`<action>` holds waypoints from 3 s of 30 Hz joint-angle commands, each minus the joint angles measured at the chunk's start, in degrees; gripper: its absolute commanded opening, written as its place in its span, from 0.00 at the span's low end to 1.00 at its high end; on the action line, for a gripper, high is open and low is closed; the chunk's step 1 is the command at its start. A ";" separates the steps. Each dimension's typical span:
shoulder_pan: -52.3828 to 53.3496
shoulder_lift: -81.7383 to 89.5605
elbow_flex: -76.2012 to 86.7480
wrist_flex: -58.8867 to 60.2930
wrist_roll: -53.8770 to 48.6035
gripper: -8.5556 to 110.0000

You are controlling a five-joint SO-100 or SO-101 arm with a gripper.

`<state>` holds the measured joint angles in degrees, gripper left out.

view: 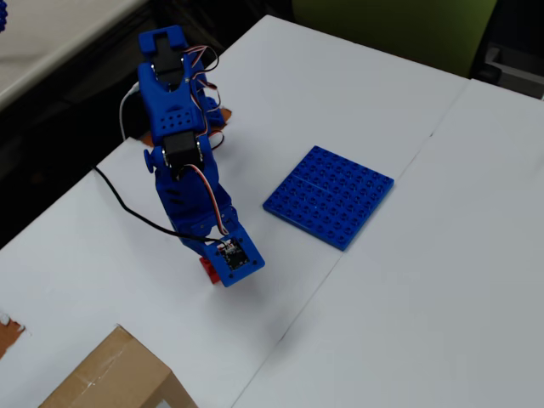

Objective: Pick up the 2x2 red block and go up the 8x8 blue block.

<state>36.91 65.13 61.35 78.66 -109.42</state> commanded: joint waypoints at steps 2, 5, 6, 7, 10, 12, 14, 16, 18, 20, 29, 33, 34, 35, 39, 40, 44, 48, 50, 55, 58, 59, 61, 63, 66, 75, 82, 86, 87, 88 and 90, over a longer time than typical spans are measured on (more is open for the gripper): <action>1.58 1.58 -3.25 -0.18 -3.16 0.21; 2.72 1.67 -3.34 -0.18 -5.36 0.21; 2.90 1.58 -3.34 -0.26 -5.54 0.21; 3.08 1.41 -3.43 -0.35 -5.71 0.21; 3.16 0.70 -3.69 -0.79 -5.89 0.22; 3.08 0.00 -3.69 -1.14 -5.89 0.22; 2.99 -0.44 -3.69 -1.41 -5.89 0.23; 2.90 -0.88 -3.78 -1.85 -6.06 0.24; 2.90 -1.41 -3.78 -2.46 -6.59 0.24; 2.81 -1.93 -3.78 -2.90 -6.50 0.24; 2.37 -4.04 -3.78 -4.48 -6.33 0.24; 2.37 -4.66 -3.78 -4.39 -6.59 0.24; 2.29 -4.83 -3.78 -4.31 -6.59 0.24; 2.20 -4.83 -3.78 -4.22 -6.59 0.24; 2.20 -4.83 -3.25 -3.96 -6.68 0.24; 2.20 -4.83 -3.16 -3.96 -6.68 0.24; 2.20 -4.83 -3.08 -3.78 -6.68 0.20; 2.20 -4.83 -2.99 -3.43 -6.68 0.17; 2.11 -4.92 -2.81 -3.43 -6.68 0.15; 2.02 -4.75 -2.55 -3.25 -7.12 0.12; 1.76 -4.31 -2.46 -3.25 -7.56 0.10; 1.67 -4.13 -2.46 -3.25 -7.65 0.10; 1.41 -3.60 -2.46 -3.25 -7.73 0.10; 1.23 -2.90 -2.37 -2.72 -8.09 0.09; 1.05 -1.41 -2.37 -1.58 -8.88 0.09; 0.26 2.72 -3.52 2.90 -6.24 0.09; -1.49 6.68 -3.69 6.94 -2.64 0.08; -3.52 8.44 -3.78 7.91 0.88 0.07; -3.96 8.96 -3.78 8.17 1.32 0.07; -4.48 9.40 -3.78 8.26 2.20 0.07; -5.45 10.55 -3.78 8.53 3.69 0.07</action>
<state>33.13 71.10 60.12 86.66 -107.31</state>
